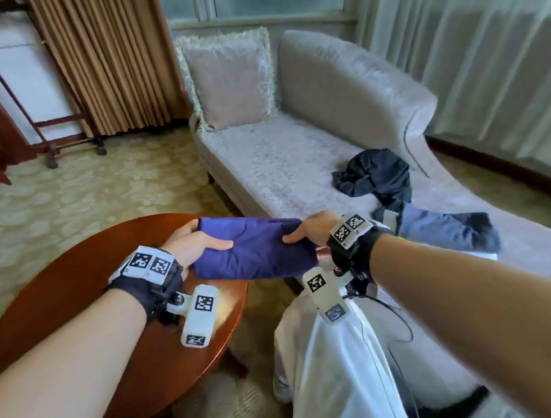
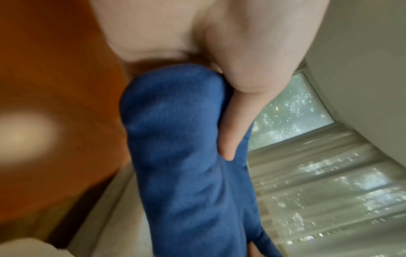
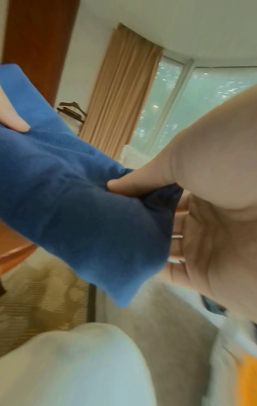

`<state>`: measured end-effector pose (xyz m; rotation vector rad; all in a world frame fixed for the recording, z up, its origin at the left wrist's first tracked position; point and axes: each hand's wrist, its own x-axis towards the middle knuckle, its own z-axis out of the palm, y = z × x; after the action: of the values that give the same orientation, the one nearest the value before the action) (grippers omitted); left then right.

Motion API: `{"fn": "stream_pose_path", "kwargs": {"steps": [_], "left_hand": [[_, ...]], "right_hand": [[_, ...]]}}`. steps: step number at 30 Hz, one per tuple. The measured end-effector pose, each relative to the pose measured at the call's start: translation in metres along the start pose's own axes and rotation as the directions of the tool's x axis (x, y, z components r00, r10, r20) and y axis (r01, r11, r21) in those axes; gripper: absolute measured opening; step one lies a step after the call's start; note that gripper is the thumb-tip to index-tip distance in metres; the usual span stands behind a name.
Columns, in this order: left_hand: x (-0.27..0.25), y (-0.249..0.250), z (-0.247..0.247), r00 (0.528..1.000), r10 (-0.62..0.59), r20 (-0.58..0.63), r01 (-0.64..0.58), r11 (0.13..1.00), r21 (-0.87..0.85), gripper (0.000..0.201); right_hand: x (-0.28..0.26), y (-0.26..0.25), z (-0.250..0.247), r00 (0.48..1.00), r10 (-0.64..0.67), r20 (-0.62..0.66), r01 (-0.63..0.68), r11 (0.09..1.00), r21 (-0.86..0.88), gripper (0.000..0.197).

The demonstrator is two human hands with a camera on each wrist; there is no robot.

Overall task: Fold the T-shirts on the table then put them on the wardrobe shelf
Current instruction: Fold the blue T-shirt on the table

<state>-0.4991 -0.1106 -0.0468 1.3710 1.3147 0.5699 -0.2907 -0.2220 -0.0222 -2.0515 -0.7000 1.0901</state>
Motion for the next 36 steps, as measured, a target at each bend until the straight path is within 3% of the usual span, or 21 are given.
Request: {"fn": "stream_pose_path", "kwargs": {"steps": [4, 7, 10, 15, 19, 22, 25, 28, 32, 34, 36], "left_hand": [[-0.010, 0.052, 0.078, 0.994, 0.025, 0.103, -0.025, 1.000, 0.003, 0.049], [-0.015, 0.080, 0.136, 0.983, 0.048, 0.175, -0.044, 0.999, -0.027, 0.030], [-0.024, 0.101, 0.192, 0.941, 0.035, 0.338, -0.005, 0.996, -0.090, 0.038], [-0.022, 0.113, 0.275, 0.911, 0.052, 0.409, -0.002, 0.992, -0.123, 0.046], [-0.017, 0.097, 0.325, 0.908, 0.018, 0.418, -0.002, 0.999, -0.039, 0.033], [-0.014, 0.078, 0.357, 0.909, -0.013, 0.417, -0.021, 0.997, 0.077, 0.042], [-0.006, 0.058, 0.380, 0.930, 0.025, 0.368, -0.094, 0.981, 0.170, 0.042], [-0.006, 0.046, 0.394, 0.923, 0.111, 0.367, -0.231, 0.925, 0.302, 0.040], [0.000, 0.038, 0.400, 0.924, 0.238, 0.298, -0.353, 0.829, 0.433, 0.056], [0.001, 0.037, 0.399, 0.895, 0.345, 0.283, -0.443, 0.760, 0.476, 0.061], [0.001, 0.036, 0.396, 0.840, 0.431, 0.330, -0.542, 0.697, 0.469, 0.052]], "right_hand": [[-0.016, 0.018, -0.084, 0.994, -0.001, -0.107, 0.009, 0.997, 0.075, 0.021], [-0.015, 0.039, -0.145, 0.974, 0.006, -0.225, 0.024, 0.992, 0.128, 0.029], [-0.021, 0.058, -0.200, 0.948, 0.063, -0.313, -0.015, 0.988, 0.154, 0.031], [-0.017, 0.096, -0.264, 0.893, 0.182, -0.412, -0.104, 0.973, 0.204, 0.043], [-0.003, 0.137, -0.286, 0.860, 0.313, -0.402, -0.244, 0.946, 0.216, 0.048], [0.009, 0.168, -0.293, 0.824, 0.385, -0.415, -0.345, 0.923, 0.173, 0.059], [0.024, 0.197, -0.294, 0.806, 0.418, -0.420, -0.404, 0.906, 0.128, 0.058], [0.046, 0.226, -0.293, 0.798, 0.410, -0.442, -0.442, 0.896, 0.034, 0.068], [0.055, 0.228, -0.294, 0.807, 0.398, -0.436, -0.476, 0.876, -0.081, 0.077], [0.043, 0.211, -0.295, 0.807, 0.397, -0.437, -0.482, 0.871, -0.099, 0.071], [0.041, 0.206, -0.297, 0.811, 0.387, -0.439, -0.491, 0.858, -0.149, 0.063]]}}
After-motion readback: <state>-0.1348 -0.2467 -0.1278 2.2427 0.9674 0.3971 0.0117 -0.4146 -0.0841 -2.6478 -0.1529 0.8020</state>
